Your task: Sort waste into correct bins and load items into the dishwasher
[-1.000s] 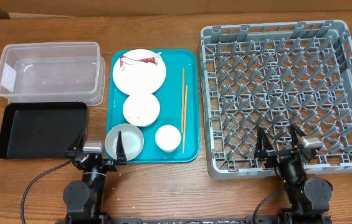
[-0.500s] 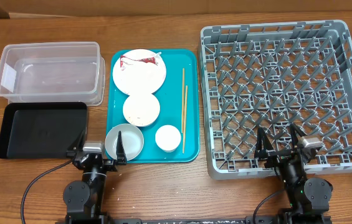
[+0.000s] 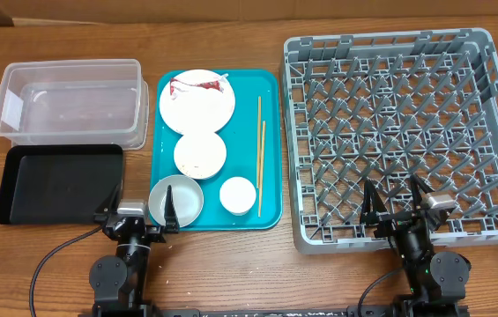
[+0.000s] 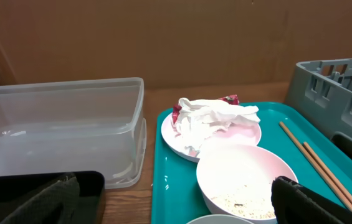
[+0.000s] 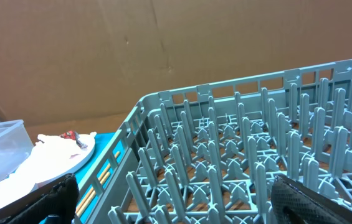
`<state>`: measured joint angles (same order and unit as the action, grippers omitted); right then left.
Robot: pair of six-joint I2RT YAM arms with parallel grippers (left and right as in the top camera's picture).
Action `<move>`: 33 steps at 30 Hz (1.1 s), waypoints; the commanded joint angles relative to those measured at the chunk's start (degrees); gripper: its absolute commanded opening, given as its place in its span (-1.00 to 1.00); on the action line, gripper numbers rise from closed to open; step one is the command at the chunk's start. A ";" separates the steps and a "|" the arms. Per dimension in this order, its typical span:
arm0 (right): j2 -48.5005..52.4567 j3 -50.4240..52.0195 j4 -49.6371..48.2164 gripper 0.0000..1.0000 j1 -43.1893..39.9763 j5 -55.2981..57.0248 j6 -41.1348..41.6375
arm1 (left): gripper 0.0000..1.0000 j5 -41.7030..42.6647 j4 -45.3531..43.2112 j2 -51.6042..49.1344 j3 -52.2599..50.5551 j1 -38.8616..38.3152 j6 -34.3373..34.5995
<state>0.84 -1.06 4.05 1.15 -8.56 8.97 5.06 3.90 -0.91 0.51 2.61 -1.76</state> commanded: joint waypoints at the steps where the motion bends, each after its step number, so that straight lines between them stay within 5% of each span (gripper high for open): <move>1: -0.68 0.61 -0.33 0.99 -0.26 0.07 -0.04 | 1.00 -0.81 0.22 0.63 -0.24 -0.02 -0.85; 33: -0.68 0.61 -0.33 0.99 -0.26 0.07 -0.04 | 1.00 -1.64 0.31 0.63 -0.24 -0.02 -1.05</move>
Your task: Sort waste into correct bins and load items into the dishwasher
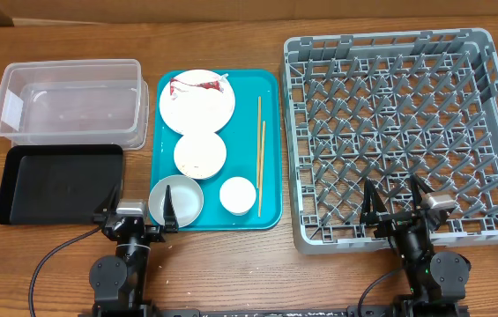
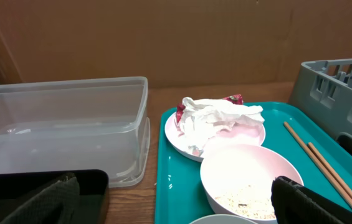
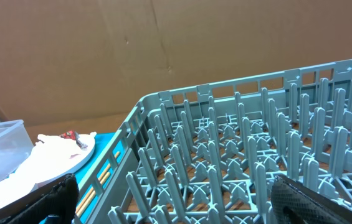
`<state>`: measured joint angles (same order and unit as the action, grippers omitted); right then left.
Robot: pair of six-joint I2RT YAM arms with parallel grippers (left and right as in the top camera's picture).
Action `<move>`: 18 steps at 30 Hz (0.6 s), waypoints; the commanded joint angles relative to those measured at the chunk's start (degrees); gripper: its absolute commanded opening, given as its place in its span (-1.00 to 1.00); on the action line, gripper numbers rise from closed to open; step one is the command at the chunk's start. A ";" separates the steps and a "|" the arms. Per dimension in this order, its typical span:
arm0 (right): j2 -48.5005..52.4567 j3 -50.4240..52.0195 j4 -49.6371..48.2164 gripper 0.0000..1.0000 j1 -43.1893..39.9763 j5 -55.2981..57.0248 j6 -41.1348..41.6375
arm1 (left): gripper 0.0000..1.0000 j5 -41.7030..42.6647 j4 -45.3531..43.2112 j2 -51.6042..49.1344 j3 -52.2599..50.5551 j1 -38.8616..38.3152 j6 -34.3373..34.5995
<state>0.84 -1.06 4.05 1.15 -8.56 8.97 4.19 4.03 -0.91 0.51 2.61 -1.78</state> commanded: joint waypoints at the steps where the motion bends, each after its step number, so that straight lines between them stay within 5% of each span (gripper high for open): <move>1: -0.68 0.61 -0.33 1.00 -0.26 -0.17 -0.02 | 0.99 -0.79 0.17 0.63 -0.24 -0.02 -1.03; 18: -0.68 0.55 -5.70 1.00 -0.20 -2.93 -0.04 | 1.00 4.90 -6.12 0.63 -0.24 -0.02 -0.79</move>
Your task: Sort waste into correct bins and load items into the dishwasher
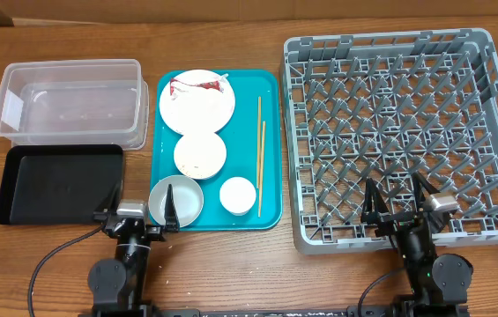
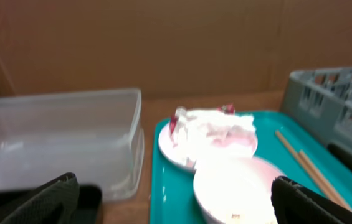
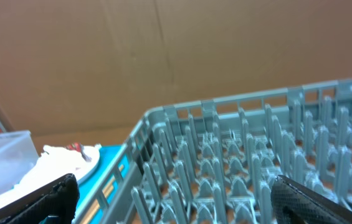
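A teal tray [image 1: 271, 176] holds a white plate [image 1: 196, 101] with a crumpled napkin and a red wrapper [image 2: 208, 122], a pale bowl with crumbs [image 1: 200, 154], a grey metal bowl [image 1: 176, 199], a small white cup [image 1: 238, 195] and chopsticks [image 1: 261, 150]. The grey dish rack [image 1: 398, 132] stands to its right. My left gripper [image 1: 138, 216] sits open at the tray's near left corner, holding nothing. At the rack's near edge my right gripper [image 1: 397, 211] is open and holds nothing.
A clear plastic bin [image 1: 68, 101] stands at the back left, with a black tray [image 1: 59, 183] in front of it. Brown cardboard walls off the far side of the table. Both arm bases sit at the near table edge.
Both wrist views are now blurred and their scenes sit a little lower, so both wrists have shifted slightly. Both grippers are still open. Nothing on the table has moved.
Both arms first rested open at the table's near edge, left by the tray, right by the rack. Then the left wrist view had shifted slightly while the right was unchanged. Now both wrists have shifted; every dish and the waste lie where they were.
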`<state>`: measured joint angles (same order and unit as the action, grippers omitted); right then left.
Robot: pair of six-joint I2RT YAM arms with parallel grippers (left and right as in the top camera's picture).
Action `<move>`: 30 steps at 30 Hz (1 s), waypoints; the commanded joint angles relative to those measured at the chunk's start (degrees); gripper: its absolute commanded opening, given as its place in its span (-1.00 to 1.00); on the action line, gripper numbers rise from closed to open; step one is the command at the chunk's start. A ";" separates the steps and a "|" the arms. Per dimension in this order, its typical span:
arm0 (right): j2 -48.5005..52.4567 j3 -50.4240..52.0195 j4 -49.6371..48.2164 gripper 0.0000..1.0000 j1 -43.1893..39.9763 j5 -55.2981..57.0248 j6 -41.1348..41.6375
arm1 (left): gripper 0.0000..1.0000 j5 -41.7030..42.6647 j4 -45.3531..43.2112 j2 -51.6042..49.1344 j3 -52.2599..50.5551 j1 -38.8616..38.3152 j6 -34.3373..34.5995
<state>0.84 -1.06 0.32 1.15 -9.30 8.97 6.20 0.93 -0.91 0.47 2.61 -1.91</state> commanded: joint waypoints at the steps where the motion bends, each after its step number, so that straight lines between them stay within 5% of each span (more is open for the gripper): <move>1: -0.68 0.42 -2.78 1.00 -0.20 -3.04 -0.04 | 1.00 2.86 -4.68 0.63 -0.20 -0.02 -0.68; 17: -0.68 -7.56 -3.08 1.00 -0.22 -3.67 -0.70 | 1.00 2.82 -8.61 0.63 6.86 -0.02 -0.68; 30: -0.66 -17.00 -3.08 1.00 -0.22 -3.63 -13.68 | 1.00 2.82 -9.09 0.13 16.70 -0.02 -0.96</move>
<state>0.84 -14.98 -2.48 1.15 -12.71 0.01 8.36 -7.46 -0.86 13.82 2.61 -1.93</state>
